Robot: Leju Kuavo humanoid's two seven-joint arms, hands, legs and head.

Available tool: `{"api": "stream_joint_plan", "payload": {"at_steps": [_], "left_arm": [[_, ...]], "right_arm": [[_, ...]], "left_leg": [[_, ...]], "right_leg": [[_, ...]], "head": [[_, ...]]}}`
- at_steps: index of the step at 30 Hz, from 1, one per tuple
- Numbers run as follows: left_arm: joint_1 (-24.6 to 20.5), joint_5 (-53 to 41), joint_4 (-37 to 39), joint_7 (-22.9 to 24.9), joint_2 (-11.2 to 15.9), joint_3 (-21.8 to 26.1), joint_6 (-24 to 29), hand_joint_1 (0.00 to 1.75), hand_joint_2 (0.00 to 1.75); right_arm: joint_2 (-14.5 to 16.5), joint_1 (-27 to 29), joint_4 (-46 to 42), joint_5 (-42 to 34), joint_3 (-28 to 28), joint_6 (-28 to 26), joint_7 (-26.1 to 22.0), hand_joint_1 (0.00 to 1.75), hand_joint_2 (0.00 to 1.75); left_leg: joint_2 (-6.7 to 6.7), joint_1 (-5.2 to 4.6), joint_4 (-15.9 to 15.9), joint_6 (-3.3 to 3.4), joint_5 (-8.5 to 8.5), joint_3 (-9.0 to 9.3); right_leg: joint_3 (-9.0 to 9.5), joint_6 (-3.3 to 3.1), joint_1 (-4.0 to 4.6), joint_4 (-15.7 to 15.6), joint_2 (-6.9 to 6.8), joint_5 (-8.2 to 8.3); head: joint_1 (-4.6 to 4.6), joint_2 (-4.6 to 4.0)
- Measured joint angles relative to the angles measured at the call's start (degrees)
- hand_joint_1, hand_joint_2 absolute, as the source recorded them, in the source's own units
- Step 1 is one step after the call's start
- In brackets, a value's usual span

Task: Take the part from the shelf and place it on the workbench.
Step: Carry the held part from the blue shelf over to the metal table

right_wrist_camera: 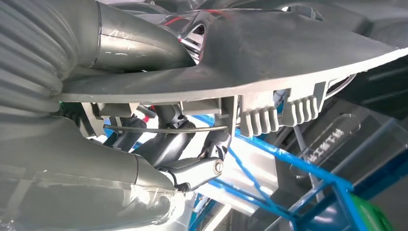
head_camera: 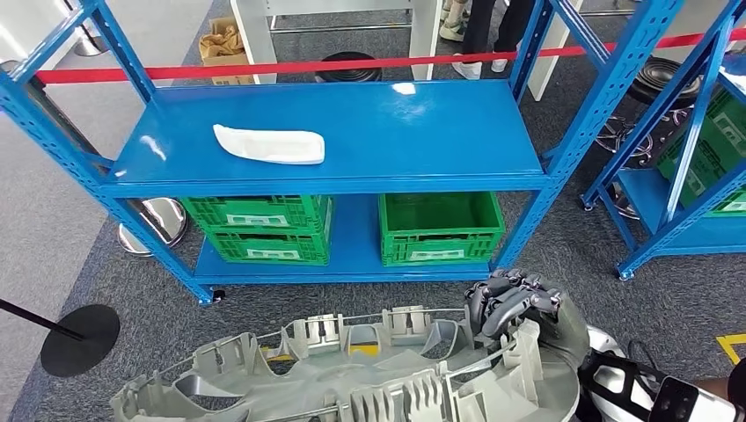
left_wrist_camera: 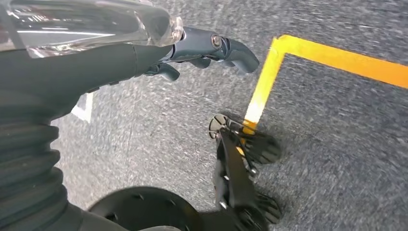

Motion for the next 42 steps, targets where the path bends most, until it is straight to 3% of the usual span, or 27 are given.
{"api": "stream_joint_plan", "payload": {"at_steps": [2,3,5,7,8,9,10,12,14,15,16,18,20,22,23,24,25,26,28,30,33,35,37,39,40,41,42], "left_arm": [[0.0,0.0,0.0,0.0,0.1,0.0,-0.3,0.00,1.75],[0.0,0.0,0.0,0.0,0.2,0.0,-0.3,0.00,1.75],[0.0,0.2,0.0,-0.1,0.2,0.0,-0.3,0.00,1.75],[0.0,0.6,0.0,-0.3,0.3,0.0,-0.3,0.00,1.75],[0.0,0.7,0.0,-0.4,0.3,0.0,-0.2,0.00,1.75],[0.0,0.8,0.0,-0.5,0.3,0.0,-0.2,0.00,1.75],[0.0,0.8,0.0,-0.6,0.3,0.0,-0.1,0.00,1.75],[0.0,0.8,0.0,-0.9,0.3,0.0,0.0,0.00,1.75],[0.0,0.7,0.0,-1.1,0.3,0.1,0.2,0.00,1.75],[0.0,0.6,0.0,-1.2,0.4,0.1,0.2,0.00,1.75],[0.0,0.6,0.0,-1.2,0.4,0.1,0.2,0.00,1.75],[0.0,0.5,0.0,-1.3,0.6,0.1,0.2,0.00,1.75],[0.0,0.6,0.0,-1.3,0.7,0.1,0.2,0.00,1.75],[0.1,0.8,0.0,-1.3,0.9,0.3,0.2,0.00,1.75],[0.1,1.0,0.0,-1.3,1.0,0.4,0.1,0.00,1.75],[0.1,1.1,0.0,-1.3,1.1,0.4,0.1,0.00,1.75],[0.1,1.3,0.0,-1.3,1.1,0.5,0.1,0.00,1.75],[0.1,1.4,0.0,-1.3,1.3,0.6,0.1,0.00,1.75],[0.0,1.4,-0.1,-1.3,1.5,0.7,0.2,0.00,1.75],[-0.1,1.5,-0.1,-1.3,1.8,0.8,0.3,0.00,1.75],[-0.1,1.5,-0.1,-1.3,2.1,1.0,0.2,0.00,1.75],[-0.1,1.4,-0.1,-1.3,2.3,1.1,0.2,0.00,1.75],[-0.1,1.3,-0.1,-1.4,2.4,1.1,-0.1,0.00,1.75],[-0.1,1.1,-0.1,-1.4,2.5,1.1,-0.5,0.00,1.75],[-0.1,1.0,-0.1,-1.4,2.5,1.1,-0.7,0.00,1.75],[-0.1,0.8,-0.1,-1.4,2.5,1.1,-0.9,0.00,1.75],[-0.1,0.7,-0.1,-1.4,2.5,1.1,-1.1,0.00,1.75]], "right_arm": [[0.0,-0.4,0.0,0.1,-0.2,0.4,0.1,1.75,1.75],[0.0,-0.6,0.1,0.2,-0.3,0.5,0.2,1.75,1.75],[0.0,-0.9,0.3,0.2,-0.5,0.7,0.2,1.75,1.75],[0.1,-1.3,0.6,0.1,-0.5,1.1,0.2,1.75,1.75],[0.1,-1.4,0.8,-0.1,-0.5,1.4,0.1,1.75,1.75],[0.2,-1.5,1.0,-0.3,-0.5,1.6,0.0,1.75,1.75],[0.2,-1.7,1.3,-0.6,-0.5,1.9,-0.1,1.75,1.75],[0.2,-2.2,1.7,-1.2,-0.5,2.3,0.0,1.75,1.75],[0.2,-2.8,1.9,-1.5,-0.7,2.5,0.6,1.75,1.75],[0.2,-3.0,2.0,-1.3,-0.8,2.5,0.8,1.75,1.75],[0.2,-3.2,2.1,-0.9,-0.8,2.4,1.1,1.75,1.75],[0.1,-3.3,2.4,0.2,-0.8,2.3,1.3,1.75,1.75],[0.0,-3.4,2.7,1.3,-0.8,2.1,1.1,1.75,1.75],[0.0,-3.5,2.9,2.1,-0.8,2.0,0.9,1.75,1.75],[-0.1,-3.5,3.0,2.4,-0.8,1.9,0.8,1.75,1.75],[-0.1,-3.5,3.2,2.7,-0.7,1.8,0.7,1.75,1.75],[-0.2,-3.6,3.4,2.9,-0.7,1.8,0.6,1.75,1.75],[-0.3,-3.8,3.5,3.0,-0.6,1.8,0.5,1.75,1.75],[-0.4,-4.3,3.7,3.1,-0.5,1.8,0.4,1.75,1.75],[-0.6,-4.9,3.8,3.3,-0.4,1.8,0.1,1.75,1.75],[-1.1,-5.4,4.0,4.5,-0.1,1.8,-0.9,1.75,1.75],[-1.6,-5.7,4.2,5.3,0.3,1.8,-1.5,1.75,1.75],[-2.3,-5.7,4.3,5.8,0.6,1.7,-2.1,1.75,1.75],[-3.0,-5.7,4.4,6.0,0.8,1.6,-2.4,1.75,1.75],[-3.2,-5.7,4.3,6.2,0.9,1.5,-2.5,1.75,1.75],[-3.4,-5.7,4.2,6.4,1.0,1.3,-2.5,1.75,1.75],[-3.4,-5.7,3.9,6.7,1.1,1.1,-2.4,1.75,1.75]], "left_leg": [[0.02,-0.17,-0.8,0.80,0.24,-0.23],[0.16,-0.15,-0.8,1.34,0.79,-0.83],[0.49,-0.01,-1.0,2.36,2.24,-2.55],[0.69,-0.17,-0.8,2.85,3.71,-4.24],[0.75,-0.30,-0.7,2.91,4.43,-5.08],[0.80,-0.42,-0.6,2.93,5.11,-5.95],[0.82,-0.53,-0.4,2.91,5.71,-6.88],[0.80,-0.67,0.1,2.73,6.68,-8.50],[0.63,-0.84,0.7,2.26,7.37,-9.55],[0.52,-0.88,0.9,1.93,7.70,-9.82],[0.41,-0.89,1.0,1.57,8.07,-9.99],[0.16,-0.74,1.1,0.88,8.48,-10.38],[-0.04,-0.48,3.6,0.09,5.75,-11.69],[-0.04,-0.13,10.7,-0.69,0.51,-14.29],[-0.02,0.04,14.5,-0.98,-1.26,-15.53],[0.01,0.20,17.1,-1.16,-1.87,-16.11],[0.09,0.34,17.4,-1.24,-1.34,-15.56],[0.38,0.46,15.2,-1.27,0.02,-13.73],[2.24,0.43,6.3,-1.13,2.82,-7.88],[3.75,0.06,0.5,-0.40,3.96,-4.60],[2.62,-0.07,-0.2,0.96,4.21,-5.05],[1.55,0.21,-0.5,1.78,4.69,-5.45],[0.43,0.26,-0.5,2.34,5.10,-5.88],[-0.92,0.09,-0.4,2.53,5.37,-6.24],[-1.65,0.02,-0.3,2.53,5.46,-6.32],[-2.41,-0.01,-0.2,2.50,5.51,-6.35],[-3.19,0.00,0.0,2.41,5.51,-6.36]], "right_leg": [[-0.20,0.76,-0.09,-0.2,0.01,0.89],[-0.55,1.07,-0.17,0.1,0.07,0.58],[-1.99,1.51,-0.23,3.4,0.20,-3.32],[-3.94,1.75,-0.23,10.8,0.25,-9.27],[-4.50,1.81,-0.22,14.4,0.25,-10.79],[-4.41,1.76,-0.20,16.7,0.25,-10.90],[-3.30,1.61,-0.18,16.9,0.25,-9.71],[1.87,1.06,-0.09,11.1,0.24,-6.61],[7.87,0.53,0.15,2.2,0.27,-6.82],[9.45,0.32,0.31,-0.5,0.26,-7.62],[9.97,0.10,0.49,-1.8,0.23,-8.17],[9.21,-0.64,0.44,-2.0,-0.19,-7.61],[8.25,-1.50,0.17,-2.1,-0.84,-6.60],[7.16,-1.83,0.12,-2.0,-1.51,-5.73],[6.66,-1.79,0.13,-2.0,-1.91,-5.37],[6.26,-1.73,0.12,-1.9,-2.34,-5.08],[5.97,-1.63,0.11,-1.9,-2.79,-4.86],[5.81,-1.53,0.09,-1.9,-3.28,-4.72],[5.88,-1.27,0.19,-1.8,-4.28,-4.62],[6.01,-0.80,0.44,-1.8,-5.21,-4.52],[5.84,0.15,0.49,-1.6,-6.18,-4.52],[4.59,0.70,0.28,0.8,-3.94,-6.31],[1.13,0.95,0.15,8.3,-0.92,-10.20],[-2.31,0.95,0.16,15.8,-0.07,-12.70],[-2.67,0.83,0.17,16.6,0.04,-12.33],[-1.79,0.64,0.16,14.8,0.21,-10.82],[0.07,0.42,0.14,10.9,0.68,-8.60]], "head": [[0.03,0.00],[0.03,0.00],[0.27,0.00],[0.49,0.00],[0.49,0.00],[0.49,0.00],[0.50,0.00],[0.51,0.00],[0.45,0.00],[0.46,0.00],[0.44,0.00],[0.52,0.00],[0.33,0.00],[0.10,0.00],[0.10,0.00],[0.10,0.00],[0.09,0.00],[0.10,0.00],[0.07,0.00],[0.16,0.00],[0.28,0.00],[0.41,0.00],[0.59,0.00],[0.64,0.00],[0.65,0.00],[0.64,0.00],[0.66,0.00]]}}
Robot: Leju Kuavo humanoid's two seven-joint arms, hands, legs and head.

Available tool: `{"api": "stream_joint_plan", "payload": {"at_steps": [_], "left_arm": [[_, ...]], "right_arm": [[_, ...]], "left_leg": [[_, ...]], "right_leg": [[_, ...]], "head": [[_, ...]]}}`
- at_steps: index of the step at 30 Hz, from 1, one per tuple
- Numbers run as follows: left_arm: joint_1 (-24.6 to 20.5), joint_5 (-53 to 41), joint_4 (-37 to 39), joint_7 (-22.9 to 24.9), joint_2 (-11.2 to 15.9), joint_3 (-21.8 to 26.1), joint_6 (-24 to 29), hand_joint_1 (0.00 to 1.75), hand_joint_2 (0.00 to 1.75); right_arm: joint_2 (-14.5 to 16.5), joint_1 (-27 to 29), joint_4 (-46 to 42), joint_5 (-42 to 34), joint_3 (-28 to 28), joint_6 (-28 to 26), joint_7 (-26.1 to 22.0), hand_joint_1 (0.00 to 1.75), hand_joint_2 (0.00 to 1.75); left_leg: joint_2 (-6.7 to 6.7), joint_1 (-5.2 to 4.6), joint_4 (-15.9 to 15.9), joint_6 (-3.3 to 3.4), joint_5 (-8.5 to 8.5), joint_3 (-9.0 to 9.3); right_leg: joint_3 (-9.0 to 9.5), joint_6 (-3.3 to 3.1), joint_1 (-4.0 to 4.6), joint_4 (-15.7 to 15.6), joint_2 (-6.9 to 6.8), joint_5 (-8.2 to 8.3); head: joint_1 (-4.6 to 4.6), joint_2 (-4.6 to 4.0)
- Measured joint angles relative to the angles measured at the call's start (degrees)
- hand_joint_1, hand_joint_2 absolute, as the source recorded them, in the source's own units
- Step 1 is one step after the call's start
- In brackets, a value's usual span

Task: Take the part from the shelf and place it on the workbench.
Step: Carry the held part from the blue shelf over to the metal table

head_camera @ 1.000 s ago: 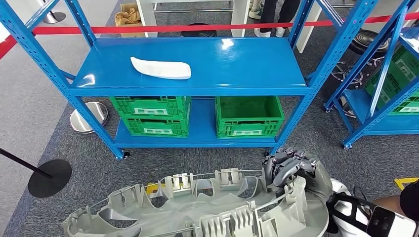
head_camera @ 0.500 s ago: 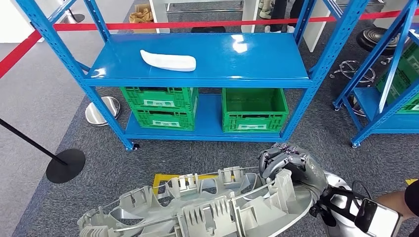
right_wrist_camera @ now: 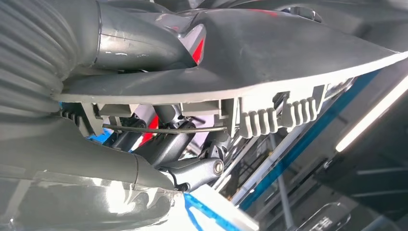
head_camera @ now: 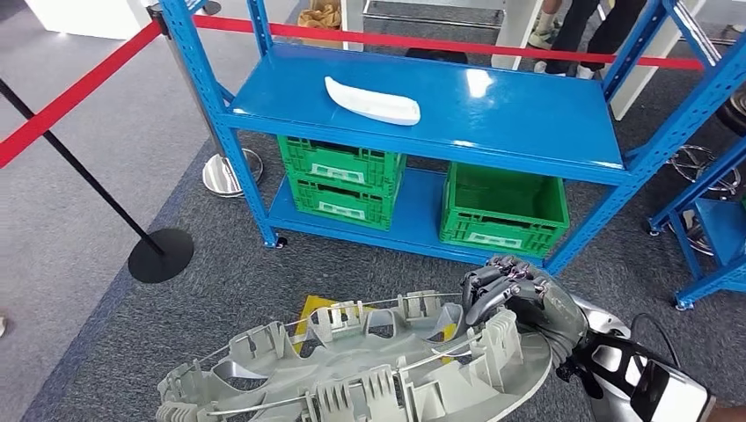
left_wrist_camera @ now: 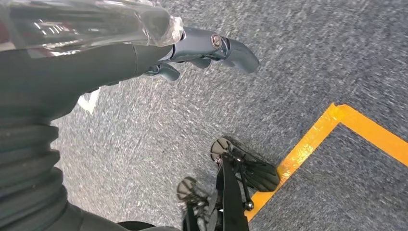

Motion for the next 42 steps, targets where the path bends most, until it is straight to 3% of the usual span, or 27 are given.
{"api": "stream_joint_plan", "payload": {"at_steps": [2,4,6,8,10,11,12,13,14,17,19,21,23,24,26,27,28,29,30,31,33,35,37,39,41,42], "left_arm": [[-0.1,-0.3,0.0,0.0,0.0,0.0,-0.4,0.00,1.75],[-0.1,-0.7,0.0,0.0,-0.1,0.0,-0.7,0.00,1.75],[0.0,-1.1,0.1,0.0,-0.2,0.0,-1.1,0.00,1.75],[0.0,-1.6,0.1,0.0,-0.5,-0.1,-1.3,0.00,1.75],[-0.2,-1.9,0.2,-0.2,-0.7,-0.3,-1.4,0.00,1.75],[-0.3,-2.1,0.2,-0.3,-0.8,-0.4,-1.4,0.00,1.75],[-0.3,-2.2,0.2,-0.5,-0.9,-0.5,-1.4,0.00,1.75],[-0.3,-2.3,0.2,-0.7,-1.1,-0.6,-1.5,0.00,1.75],[-0.2,-2.3,0.2,-0.9,-1.2,-0.7,-1.5,0.00,1.75],[-0.3,-2.4,0.2,-1.2,-1.4,-0.8,-1.4,0.00,1.75],[-0.4,-2.5,0.2,-1.2,-1.4,-1.0,-1.3,0.00,1.75],[-0.3,-2.5,0.2,-1.2,-1.5,-1.0,-1.1,0.00,1.75],[-0.2,-2.4,0.2,-1.1,-1.7,-1.0,-1.0,0.00,1.75],[-0.2,-2.4,0.2,-1.1,-1.7,-1.0,-0.9,0.00,1.75],[-0.2,-2.4,0.2,-0.9,-1.9,-1.0,-0.6,0.00,1.75],[-0.2,-2.6,0.2,-0.7,-2.0,-1.1,-0.5,0.00,1.75],[-0.2,-2.7,0.3,-0.6,-2.1,-1.1,-0.4,0.00,1.75],[-0.1,-2.9,0.3,-0.4,-2.2,-1.1,-0.4,0.00,1.75],[-0.1,-3.0,0.3,-0.3,-2.3,-1.1,-0.4,0.00,1.75],[-0.1,-3.0,0.4,-0.2,-2.4,-1.1,-0.4,0.00,1.75],[-0.1,-3.0,0.4,-0.2,-2.5,-1.1,-0.3,0.00,1.75],[0.0,-3.2,0.4,-0.3,-2.4,-1.1,-0.3,0.00,1.75],[0.2,-3.5,0.4,-0.5,-2.4,-1.1,-0.3,0.00,1.75],[0.2,-3.8,0.5,-0.9,-2.2,-1.2,-0.2,0.00,1.75],[0.0,-4.3,0.5,-1.4,-1.8,-1.5,-0.3,0.00,1.75],[-0.1,-4.7,0.5,-1.6,-1.6,-1.7,-0.3,0.00,1.75]], "right_arm": [[0.0,0.0,-0.9,0.8,0.3,-0.5,0.1,1.75,1.75],[0.0,0.3,-2.0,1.5,0.7,-1.1,0.4,1.75,1.75],[0.0,0.6,-3.0,2.0,1.1,-1.5,0.6,1.75,1.75],[0.0,0.7,-3.9,2.4,1.3,-1.7,0.8,1.75,1.75],[0.0,0.6,-4.6,2.3,1.4,-1.5,1.0,1.75,1.75],[0.0,0.6,-4.9,2.2,1.4,-1.3,1.3,1.75,1.75],[0.0,0.6,-5.0,2.1,1.4,-1.1,1.5,1.75,1.75],[0.0,0.5,-5.1,1.9,1.5,-0.8,1.8,1.75,1.75],[0.0,0.4,-5.1,1.8,1.5,-0.6,2.1,1.75,1.75],[0.0,-0.3,-5.1,1.5,1.9,-0.2,2.6,1.75,1.75],[0.0,-0.9,-5.1,1.3,2.2,0.3,2.8,1.75,1.75],[0.1,-1.6,-5.1,0.7,2.4,0.8,3.0,1.75,1.75],[0.1,-2.3,-5.0,0.1,2.5,1.3,3.3,1.75,1.75],[0.1,-2.6,-4.9,-0.2,2.5,1.5,3.4,1.75,1.75],[0.1,-2.8,-4.7,-0.8,2.6,1.8,3.3,1.75,1.75],[0.0,-2.8,-4.5,-1.0,2.6,2.0,3.2,1.75,1.75],[0.0,-2.8,-4.3,-1.1,2.6,2.2,3.0,1.75,1.75],[-0.1,-2.8,-4.1,-1.2,2.6,2.3,2.6,1.75,1.75],[-0.1,-2.8,-3.9,-1.1,2.6,2.4,2.2,1.75,1.75],[-0.2,-2.8,-3.7,-1.0,2.6,2.4,1.7,1.75,1.75],[-0.3,-2.7,-3.4,-0.7,2.6,2.4,0.8,1.75,1.75],[-0.3,-2.7,-3.0,-0.6,2.6,2.2,0.2,1.75,1.75],[-0.1,-2.7,-2.8,-0.6,2.6,2.0,0.0,1.75,1.75],[0.2,-2.7,-2.8,-0.6,2.6,1.7,0.0,1.75,1.75],[0.5,-2.6,-2.8,-0.5,2.5,1.4,0.0,1.75,1.75],[0.5,-2.5,-2.8,-0.5,2.5,1.2,0.0,1.75,1.75]], "left_leg": [[-1.45,0.01,0.7,-0.37,-0.06,-0.48],[-2.70,0.11,1.3,-1.08,0.10,-1.43],[-3.80,0.29,1.4,-1.87,0.44,-2.14],[-1.98,0.14,3.1,-2.49,-0.71,-3.21],[1.57,0.08,9.4,-3.06,-4.24,-6.18],[2.57,0.22,13.6,-3.33,-6.11,-8.12],[2.99,0.38,16.9,-3.50,-7.25,-9.60],[3.15,0.51,18.2,-3.60,-7.33,-10.10],[3.31,0.59,17.1,-3.62,-6.34,-9.33],[5.55,0.37,5.0,-3.09,-1.60,-2.52],[6.50,-0.05,1.2,-2.43,-0.85,-0.61],[5.54,-0.23,1.1,-1.69,-0.75,-0.92],[4.52,0.04,0.7,-0.91,-0.32,-0.95],[4.01,0.23,0.6,-0.57,-0.09,-0.92],[2.88,0.31,0.6,-0.29,0.06,-1.09],[2.20,0.27,0.6,-0.23,0.09,-1.15],[1.45,0.23,0.7,-0.21,0.10,-1.20],[0.63,0.23,0.8,-0.21,0.11,-1.21],[-0.21,0.27,1.0,-0.27,0.07,-1.20],[-1.07,0.34,1.2,-0.42,-0.01,-1.24],[-2.57,0.32,1.9,-0.95,-0.18,-1.79],[-3.73,0.38,2.3,-1.64,-0.02,-2.58],[-4.25,0.55,2.4,-2.17,0.12,-3.01],[-1.62,0.41,4.9,-2.64,-1.43,-4.34],[2.02,0.34,12.0,-3.07,-4.94,-7.92],[2.81,0.39,15.9,-3.21,-6.45,-9.92]], "right_leg": [[3.59,-0.23,-0.23,-8.0,2.67,3.15],[4.53,-0.26,-0.27,-10.7,4.41,3.69],[4.28,-0.60,-0.26,-10.6,3.33,3.96],[4.22,-1.18,-0.54,-10.8,1.78,4.25],[4.08,-1.49,-0.61,-10.8,0.12,4.35],[3.98,-1.54,-0.57,-10.8,-0.74,4.36],[3.91,-1.54,-0.55,-10.8,-1.60,4.36],[3.89,-1.54,-0.54,-10.8,-2.46,4.36],[3.91,-1.53,-0.54,-10.8,-3.26,4.35],[4.16,-1.27,-0.38,-10.8,-5.18,4.23],[4.23,-0.76,-0.18,-10.8,-6.08,4.15],[4.34,-0.07,-0.18,-11.0,-6.83,4.15],[3.93,0.50,-0.38,-9.9,-5.39,3.14],[3.00,0.70,-0.46,-7.7,-3.91,1.72],[-0.46,0.89,-0.52,0.1,-1.30,-2.16],[-2.27,0.95,-0.50,4.0,-0.82,-3.57],[-3.36,0.94,-0.48,6.2,-0.63,-3.93],[-3.34,0.87,-0.49,6.0,-0.51,-3.07],[-2.10,0.78,-0.55,3.2,-0.28,-1.16],[-0.17,0.72,-0.70,-1.2,0.53,1.04],[2.81,0.74,-1.01,-8.1,2.93,3.55],[3.27,0.53,-0.93,-9.4,3.82,3.64],[3.25,-0.04,-0.85,-9.4,2.51,3.88],[3.35,-0.66,-0.96,-9.5,1.01,4.00],[3.33,-1.08,-0.79,-9.5,-0.57,3.92],[3.30,-1.15,-0.70,-9.5,-1.39,3.88]], "head": [[-0.04,0.00],[-0.10,0.00],[-0.09,0.00],[-0.34,0.00],[-0.76,0.00],[-0.92,0.00],[-0.93,0.00],[-0.94,0.00],[-0.94,0.00],[-0.92,0.00],[-0.89,0.00],[-0.90,0.00],[-0.77,0.00],[-0.62,0.00],[-0.38,0.00],[-0.31,0.00],[-0.31,0.00],[-0.31,0.00],[-0.30,0.00],[-0.28,0.00],[-0.29,0.00],[-0.33,0.00],[-0.36,0.00],[-0.71,0.00],[-1.13,0.00],[-1.18,0.00]]}}
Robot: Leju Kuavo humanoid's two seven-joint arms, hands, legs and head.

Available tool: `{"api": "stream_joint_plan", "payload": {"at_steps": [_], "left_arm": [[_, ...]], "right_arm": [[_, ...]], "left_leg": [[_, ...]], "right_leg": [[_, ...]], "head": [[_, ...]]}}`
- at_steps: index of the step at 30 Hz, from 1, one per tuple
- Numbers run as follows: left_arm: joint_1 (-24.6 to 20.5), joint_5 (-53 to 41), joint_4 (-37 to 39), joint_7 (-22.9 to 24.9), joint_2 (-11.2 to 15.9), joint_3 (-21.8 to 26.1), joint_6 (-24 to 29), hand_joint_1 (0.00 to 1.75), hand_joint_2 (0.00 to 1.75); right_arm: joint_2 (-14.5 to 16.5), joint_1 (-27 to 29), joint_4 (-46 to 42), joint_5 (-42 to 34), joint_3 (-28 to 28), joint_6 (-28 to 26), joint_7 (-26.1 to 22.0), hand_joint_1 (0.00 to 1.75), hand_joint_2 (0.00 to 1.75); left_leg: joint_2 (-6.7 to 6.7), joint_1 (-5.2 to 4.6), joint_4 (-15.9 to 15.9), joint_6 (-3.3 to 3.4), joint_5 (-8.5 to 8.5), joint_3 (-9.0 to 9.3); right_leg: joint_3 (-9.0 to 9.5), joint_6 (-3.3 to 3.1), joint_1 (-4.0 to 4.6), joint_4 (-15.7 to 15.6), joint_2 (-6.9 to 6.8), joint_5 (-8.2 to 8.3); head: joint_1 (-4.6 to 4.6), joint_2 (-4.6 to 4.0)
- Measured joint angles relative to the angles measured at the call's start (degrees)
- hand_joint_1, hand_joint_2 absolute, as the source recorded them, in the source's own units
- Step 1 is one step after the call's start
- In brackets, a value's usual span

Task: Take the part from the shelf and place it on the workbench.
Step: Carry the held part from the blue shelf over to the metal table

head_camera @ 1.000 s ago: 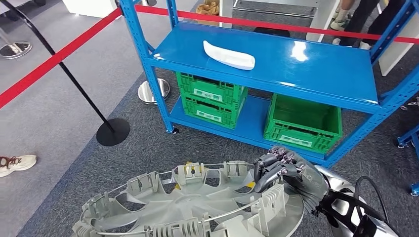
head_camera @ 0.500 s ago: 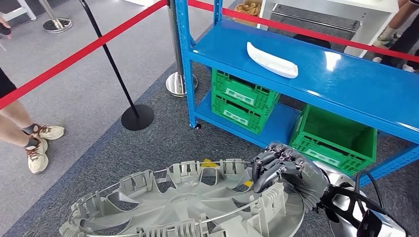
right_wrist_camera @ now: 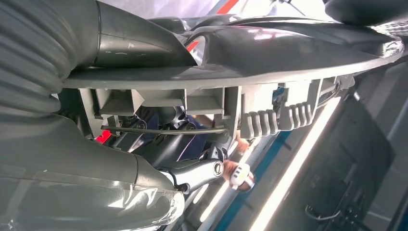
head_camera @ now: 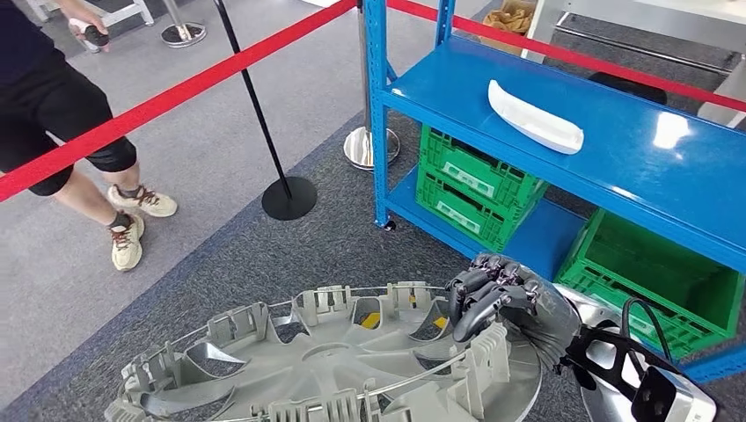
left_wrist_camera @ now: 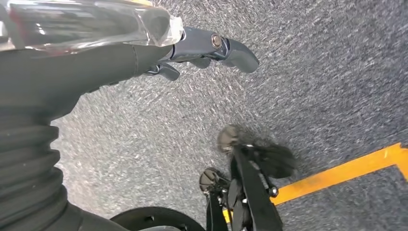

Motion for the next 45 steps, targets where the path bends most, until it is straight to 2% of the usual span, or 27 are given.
{"api": "stream_joint_plan", "payload": {"at_steps": [1,2,4,6,8,10,12,14,16,17,18,19,21,23,25,27,29,30,32,33,34,37,38,40,41,43,45], "left_arm": [[0.0,-0.3,0.0,-0.2,0.2,-0.2,-0.1,0.00,1.75],[0.1,-0.7,0.0,-0.3,0.4,-0.4,-0.2,0.00,1.75],[0.1,-1.2,0.0,-0.4,1.0,-0.9,-0.4,0.00,1.75],[0.0,-1.8,0.0,-0.4,1.7,-1.3,-0.7,0.00,1.75],[-0.1,-2.5,0.0,-0.2,2.3,-1.8,-0.9,0.00,1.75],[0.0,-3.1,0.0,0.2,2.8,-2.3,-1.1,0.00,1.75],[0.1,-3.6,0.0,0.7,3.2,-2.7,-1.3,0.00,1.75],[0.0,-3.8,0.0,1.1,3.4,-3.1,-1.4,0.00,1.75],[-0.1,-3.8,0.0,1.5,3.4,-3.3,-1.6,0.00,1.75],[0.0,-3.8,0.0,1.6,3.4,-3.3,-1.8,0.00,1.75],[0.0,-3.8,0.0,1.7,3.3,-3.3,-1.9,0.00,1.75],[0.0,-3.8,0.0,1.7,3.2,-3.3,-2.0,0.00,1.75],[0.0,-3.8,0.1,1.7,3.0,-3.3,-2.0,0.00,1.75],[0.0,-3.7,0.1,1.7,2.9,-3.3,-2.0,0.00,1.75],[0.2,-3.5,0.1,1.7,2.7,-3.3,-1.9,0.00,1.75],[0.4,-3.3,0.1,1.9,2.5,-3.3,-1.6,0.00,1.75],[0.2,-3.4,0.1,2.4,2.2,-3.3,-1.1,0.00,1.75],[0.2,-3.5,0.2,2.7,2.1,-3.3,-0.9,0.00,1.75],[0.3,-3.8,0.2,3.5,1.8,-3.3,-0.7,0.00,1.75],[0.4,-3.8,0.2,3.8,1.6,-3.3,-0.7,0.00,1.75],[0.5,-3.8,0.2,4.1,1.5,-3.3,-0.7,0.00,1.75],[0.6,-3.6,0.2,5.3,1.3,-3.3,-0.6,0.00,1.75],[0.6,-3.5,0.2,5.7,1.2,-3.3,-0.5,0.00,1.75],[1.0,-3.5,0.2,6.7,1.2,-3.3,-0.1,0.00,1.75],[1.2,-3.5,0.2,7.2,1.1,-3.2,0.2,0.00,1.75],[1.5,-3.5,0.2,7.7,1.0,-3.2,0.7,0.00,1.75],[1.5,-3.4,0.2,7.6,0.7,-3.2,1.0,0.00,1.75]], "right_arm": [[0.0,0.1,0.0,0.1,0.0,-0.2,0.0,1.75,1.75],[0.0,0.3,0.0,0.2,-0.1,-0.3,0.0,1.75,1.75],[0.0,0.5,-0.1,0.8,-0.2,-0.7,-0.1,1.75,1.75],[-0.1,0.9,-0.3,1.4,-0.3,-1.2,-0.1,1.75,1.75],[-0.1,1.5,-0.4,2.0,-0.4,-1.7,-0.2,1.75,1.75],[-0.2,2.2,-0.5,2.7,-0.3,-2.1,-0.2,1.75,1.75],[-0.3,2.6,-0.6,3.4,-0.2,-2.4,-0.3,1.75,1.75],[-0.5,3.1,-0.7,3.7,-0.1,-2.6,-0.3,1.75,1.75],[-0.5,3.3,-0.6,3.7,0.0,-2.4,-0.3,1.75,1.75],[-0.5,3.3,-0.5,3.5,0.1,-2.1,-0.3,1.75,1.75],[-0.5,3.2,-0.4,3.2,0.2,-1.7,-0.3,1.75,1.75],[-0.5,2.9,-0.2,2.8,0.3,-1.2,-0.3,1.75,1.75],[-0.5,2.0,0.3,1.7,0.5,-0.2,-0.2,1.75,1.75],[-0.6,1.3,0.8,0.4,0.6,0.6,-0.2,1.75,1.75],[-0.6,0.9,1.1,-0.8,0.7,1.1,-0.2,1.75,1.75],[-0.6,0.6,1.5,-1.6,0.7,1.4,-0.2,1.75,1.75],[-0.6,0.6,1.7,-2.0,0.7,1.4,-0.2,1.75,1.75],[-0.6,0.7,1.7,-2.0,0.6,1.4,-0.2,1.75,1.75],[-0.7,0.8,1.9,-1.8,0.6,1.2,-0.2,1.75,1.75],[-0.7,0.9,1.9,-1.6,0.5,1.1,-0.3,1.75,1.75],[-0.8,0.9,1.9,-1.4,0.4,0.9,-0.3,1.75,1.75],[-1.5,1.1,1.7,-1.0,-0.1,0.1,-0.3,1.75,1.75],[-1.9,1.4,1.4,-0.8,-0.3,-0.4,-0.3,1.75,1.75],[-2.7,2.2,0.4,-0.3,-0.6,-1.4,-0.3,1.75,1.75],[-3.1,2.7,-0.3,0.1,-0.8,-2.0,-0.3,1.75,1.75],[-3.7,3.9,-1.8,0.8,-1.3,-3.1,-0.4,1.75,1.75],[-4.3,5.3,-2.9,1.4,-1.6,-4.1,-0.4,1.75,1.75]], "left_leg": [[0.30,0.04,2.6,-0.04,-0.67,-1.35],[0.40,0.05,3.0,-0.01,-0.24,-1.56],[1.22,-0.05,-3.1,0.35,3.13,1.76],[3.33,-0.53,-11.0,0.98,5.65,6.04],[4.06,-0.99,-13.6,1.49,5.97,7.27],[2.85,-0.87,-13.8,2.03,6.24,7.19],[1.68,-0.43,-14.3,2.64,6.63,7.47],[0.42,-0.21,-14.5,2.96,6.82,7.60],[-1.10,-0.24,-14.5,3.04,6.82,7.60],[-1.94,-0.25,-14.5,3.03,6.82,7.63],[-2.80,-0.22,-14.4,3.01,6.81,7.70],[-3.68,-0.15,-14.3,2.93,6.76,7.76],[-5.30,-0.07,-13.6,2.50,6.55,7.44],[-6.65,0.00,-13.1,1.80,6.55,6.64],[-7.78,0.20,-13.1,1.18,6.83,6.09],[-5.82,0.09,-11.7,0.74,6.00,5.10],[-1.65,-0.08,-5.6,0.37,2.92,1.89],[-0.35,-0.03,-1.3,0.22,1.17,-0.27],[0.39,0.06,4.1,0.16,-0.22,-3.14],[0.46,0.08,3.4,0.22,0.65,-2.83],[0.78,0.05,0.3,0.37,2.31,-1.23],[3.68,-0.58,-11.1,1.15,6.04,5.19],[4.10,-0.85,-12.4,1.42,6.12,5.93],[2.98,-1.16,-12.8,1.98,6.00,6.02],[2.36,-1.08,-13.0,2.33,6.12,6.30],[1.16,-0.67,-13.7,2.98,6.43,7.01],[-0.21,-0.41,-13.8,3.34,6.44,7.18]], "right_leg": [[0.00,-0.06,0.06,0.0,-0.84,-0.05],[0.02,-0.11,0.10,0.0,-1.63,-0.10],[0.20,-0.07,0.17,0.0,-3.04,-0.26],[0.45,0.19,0.36,0.0,-4.17,-0.51],[0.65,0.66,0.51,-0.2,-5.14,-0.69],[0.95,1.26,0.49,-0.4,-5.74,-0.88],[0.41,1.72,0.35,1.3,-3.53,-2.22],[-2.59,2.00,0.23,7.8,-0.30,-5.58],[-6.40,2.18,0.24,15.2,0.74,-8.10],[-7.21,2.18,0.24,16.4,0.85,-7.81],[-6.83,2.14,0.19,15.1,0.97,-6.37],[-5.36,2.09,0.09,11.5,1.33,-4.12],[-2.01,2.14,-0.33,3.7,3.94,-0.76],[-0.79,1.99,-0.40,0.7,5.58,-0.07],[-0.80,1.48,-0.24,0.6,4.39,0.08],[-0.65,0.84,-0.33,0.5,2.94,0.20],[-0.57,0.35,-0.20,0.5,1.27,0.14],[-0.59,0.22,-0.07,0.5,0.40,0.08],[-0.59,0.12,0.08,0.5,-1.27,-0.05],[-0.54,0.13,0.11,0.5,-2.05,-0.13],[-0.43,0.18,0.13,0.5,-2.78,-0.24],[0.09,0.76,0.34,0.5,-4.62,-0.78],[0.25,1.05,0.39,0.4,-5.13,-0.95],[0.73,1.69,0.31,0.0,-6.16,-1.16],[0.93,1.98,0.20,0.1,-5.86,-1.39],[0.05,2.36,0.06,2.6,-3.07,-3.12],[-3.61,2.52,0.02,9.9,0.09,-6.50]], "head": [[0.00,0.00],[-0.01,0.00],[-0.02,0.00],[0.02,0.00],[0.05,0.00],[0.05,0.00],[0.23,0.00],[0.61,0.00],[0.79,0.00],[0.80,0.00],[0.79,0.00],[0.81,0.00],[0.79,0.00],[0.73,0.00],[0.72,0.00],[0.50,0.00],[0.11,0.00],[-0.03,0.00],[-0.06,0.00],[-0.07,0.00],[-0.07,0.00],[-0.04,0.00],[-0.03,0.00],[-0.03,0.00],[0.02,0.00],[0.23,0.00],[0.55,0.00]]}}
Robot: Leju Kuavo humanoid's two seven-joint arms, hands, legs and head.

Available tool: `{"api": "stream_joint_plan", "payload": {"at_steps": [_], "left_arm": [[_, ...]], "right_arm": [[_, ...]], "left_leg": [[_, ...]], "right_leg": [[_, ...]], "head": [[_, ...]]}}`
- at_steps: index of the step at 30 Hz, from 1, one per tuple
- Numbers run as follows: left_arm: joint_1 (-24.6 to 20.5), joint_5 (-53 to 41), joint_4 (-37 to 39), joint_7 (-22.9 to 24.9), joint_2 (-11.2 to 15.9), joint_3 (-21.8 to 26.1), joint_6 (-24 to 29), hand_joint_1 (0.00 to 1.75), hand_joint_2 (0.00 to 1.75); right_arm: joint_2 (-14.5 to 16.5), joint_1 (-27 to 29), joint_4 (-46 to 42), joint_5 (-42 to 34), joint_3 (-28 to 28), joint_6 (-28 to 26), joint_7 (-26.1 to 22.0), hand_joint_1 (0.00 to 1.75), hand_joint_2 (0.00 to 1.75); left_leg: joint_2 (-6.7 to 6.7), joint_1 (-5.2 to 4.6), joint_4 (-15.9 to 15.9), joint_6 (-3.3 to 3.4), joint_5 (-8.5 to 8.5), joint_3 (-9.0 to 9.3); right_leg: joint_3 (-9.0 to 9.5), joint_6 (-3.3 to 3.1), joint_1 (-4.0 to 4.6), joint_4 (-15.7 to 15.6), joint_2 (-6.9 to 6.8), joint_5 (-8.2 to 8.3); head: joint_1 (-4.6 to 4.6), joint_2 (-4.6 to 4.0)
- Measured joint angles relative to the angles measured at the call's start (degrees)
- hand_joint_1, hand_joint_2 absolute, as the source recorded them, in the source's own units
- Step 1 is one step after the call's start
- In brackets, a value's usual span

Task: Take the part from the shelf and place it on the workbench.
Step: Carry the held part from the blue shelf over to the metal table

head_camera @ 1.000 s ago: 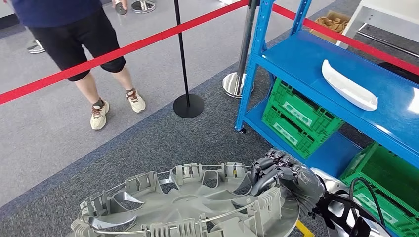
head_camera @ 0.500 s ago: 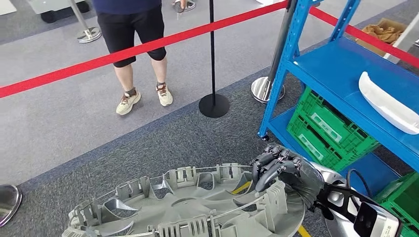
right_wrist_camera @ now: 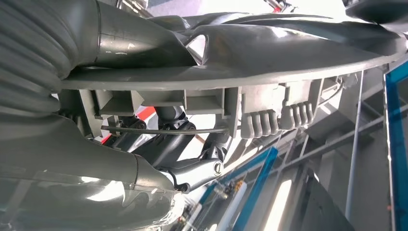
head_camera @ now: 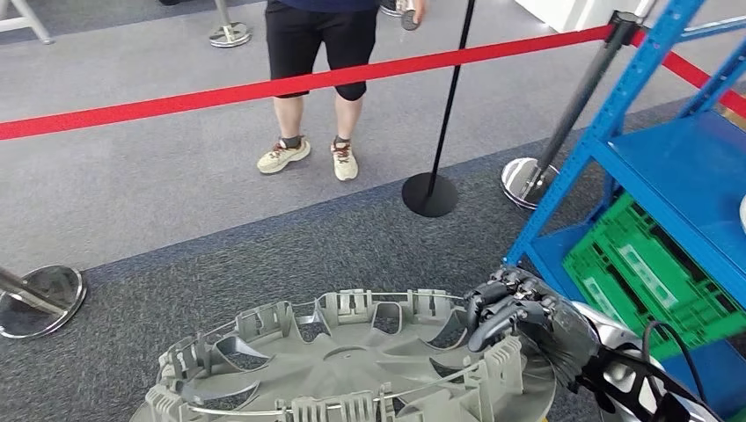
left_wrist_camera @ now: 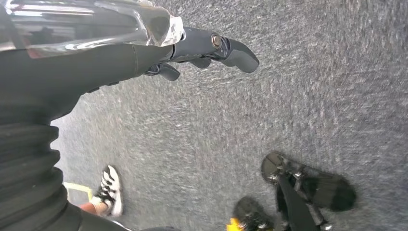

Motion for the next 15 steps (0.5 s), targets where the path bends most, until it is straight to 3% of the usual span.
{"api": "stream_joint_plan", "payload": {"at_steps": [2,3,5,7,9,10,11,12,13,15], "left_arm": [[-0.1,-0.1,0.0,-0.4,-0.3,0.0,-0.1,0.00,1.75],[-0.1,-0.2,0.0,-0.7,-0.5,0.0,-0.2,0.00,1.75],[-0.1,-0.6,0.1,-1.4,-0.8,0.0,-0.4,0.00,1.75],[-0.1,-0.6,0.1,-2.3,-0.9,0.0,-0.6,0.00,1.75],[0.0,-0.3,0.1,-3.1,-0.9,0.0,-0.8,0.00,1.75],[0.0,-0.3,0.1,-3.4,-0.8,0.0,-0.9,0.00,1.75],[0.1,-0.2,0.1,-3.6,-0.8,0.0,-1.0,0.00,1.75],[0.1,-0.2,0.1,-3.7,-0.9,0.0,-1.0,0.00,1.75],[0.1,-0.2,0.2,-3.8,-0.9,0.0,-1.1,0.00,1.75],[0.0,-0.3,0.2,-3.9,-0.9,0.0,-1.0,0.00,1.75]], "right_arm": [[-0.6,1.4,-0.7,0.4,-0.1,-0.7,0.0,1.75,1.75],[-1.0,1.9,-1.0,0.4,0.0,-0.9,0.0,1.75,1.75],[-1.7,2.6,-1.5,0.3,0.0,-1.2,0.0,1.75,1.75],[-2.2,3.0,-2.0,0.1,0.0,-1.3,0.1,1.75,1.75],[-2.5,3.5,-2.3,0.0,0.0,-1.4,0.1,1.75,1.75],[-2.6,3.7,-2.4,0.0,0.1,-1.4,0.1,1.75,1.75],[-2.6,3.9,-2.5,0.0,0.1,-1.4,0.1,1.75,1.75],[-2.6,3.9,-2.6,0.0,0.1,-1.5,0.1,1.75,1.75],[-2.6,4.0,-2.7,0.0,0.1,-1.5,0.1,1.75,1.75],[-2.6,4.2,-2.9,-0.1,0.1,-1.6,0.1,1.75,1.75]], "left_leg": [[-1.69,-0.02,0.0,0.12,-0.10,0.08],[-2.57,-0.01,0.1,0.11,-0.14,0.16],[-4.34,0.11,0.3,-0.14,-0.31,0.40],[-5.89,0.13,0.7,-0.66,-0.60,0.28],[-7.03,0.16,0.8,-1.22,-0.63,-0.11],[-7.54,0.26,0.8,-1.45,-0.55,-0.35],[-7.53,0.32,0.8,-1.67,-0.56,-0.50],[-6.50,0.28,1.5,-1.88,-0.98,-0.90],[-4.82,0.21,3.1,-2.07,-1.96,-1.80],[-0.88,0.12,10.0,-2.40,-5.34,-5.26]], "right_leg": [[-3.62,0.06,0.06,6.1,0.78,-1.61],[-4.02,0.00,0.07,6.1,0.87,-0.71],[-1.52,-0.16,-0.06,-0.6,1.72,3.65],[1.48,-0.13,-0.24,-7.6,4.02,6.63],[2.32,-0.35,-0.11,-9.5,5.00,6.94],[2.42,-0.66,-0.02,-9.6,4.37,7.05],[2.52,-0.95,0.01,-9.6,3.76,7.12],[2.63,-1.30,0.00,-9.7,3.07,7.14],[2.73,-1.63,-0.03,-9.8,2.30,7.14],[2.79,-2.11,0.21,-9.8,0.73,7.00]], "head": [[0.16,0.00],[0.16,0.00],[0.17,0.00],[0.17,0.00],[0.11,0.00],[0.07,0.00],[0.06,0.00],[-0.08,0.00],[-0.23,0.00],[-0.56,0.00]]}}
